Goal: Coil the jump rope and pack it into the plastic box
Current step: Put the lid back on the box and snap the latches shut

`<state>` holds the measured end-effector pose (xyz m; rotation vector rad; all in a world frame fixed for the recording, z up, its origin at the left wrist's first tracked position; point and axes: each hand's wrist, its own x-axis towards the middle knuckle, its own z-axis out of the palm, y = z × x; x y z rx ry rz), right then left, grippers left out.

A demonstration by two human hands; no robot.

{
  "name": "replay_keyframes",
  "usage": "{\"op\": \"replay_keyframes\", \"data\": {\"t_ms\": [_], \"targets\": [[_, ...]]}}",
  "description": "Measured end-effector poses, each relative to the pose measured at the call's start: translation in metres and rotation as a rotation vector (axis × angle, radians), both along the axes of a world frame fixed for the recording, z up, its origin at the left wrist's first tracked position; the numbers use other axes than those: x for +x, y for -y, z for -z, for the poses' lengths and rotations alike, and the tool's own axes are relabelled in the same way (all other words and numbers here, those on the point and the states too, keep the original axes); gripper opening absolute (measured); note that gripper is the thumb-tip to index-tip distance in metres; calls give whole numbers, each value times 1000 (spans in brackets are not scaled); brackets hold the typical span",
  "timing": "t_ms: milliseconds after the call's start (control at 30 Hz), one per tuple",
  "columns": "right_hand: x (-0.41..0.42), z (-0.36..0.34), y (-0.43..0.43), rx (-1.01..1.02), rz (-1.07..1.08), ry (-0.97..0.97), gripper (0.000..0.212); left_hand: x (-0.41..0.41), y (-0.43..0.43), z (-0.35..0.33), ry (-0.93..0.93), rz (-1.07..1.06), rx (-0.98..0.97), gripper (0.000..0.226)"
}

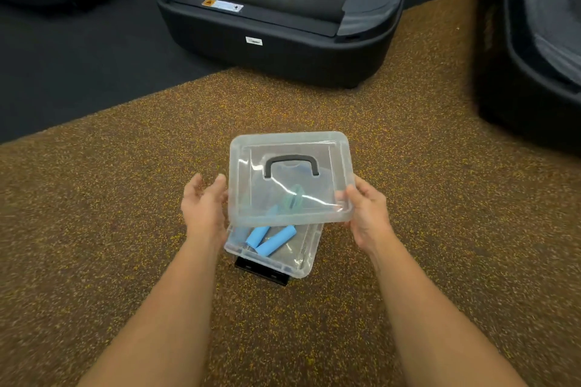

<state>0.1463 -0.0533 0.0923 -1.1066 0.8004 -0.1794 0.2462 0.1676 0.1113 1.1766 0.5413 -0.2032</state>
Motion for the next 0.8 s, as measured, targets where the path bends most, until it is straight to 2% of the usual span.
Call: {"op": "replay_keyframes", "data": {"t_ms": [133,367,467,600,667,800], "targets": [[4,-2,8,-70,-38,-44,29,4,-9,1,75,92,162,58],[9,-2,14,-128,-91,-73,26,5,-3,0,120,196,277,54],[10,-5,16,-98,-14,-47,20,5,0,4,88,230,311,49],[12,-8,16,-3,138,-24,16,1,5,3,19,237,283,54],[14,-9,15,70,195,8,22,0,7,3,-38,241,266,54],[22,-8,11,221,339,93,55,-1,4,8,-127,305,338,53]]}}
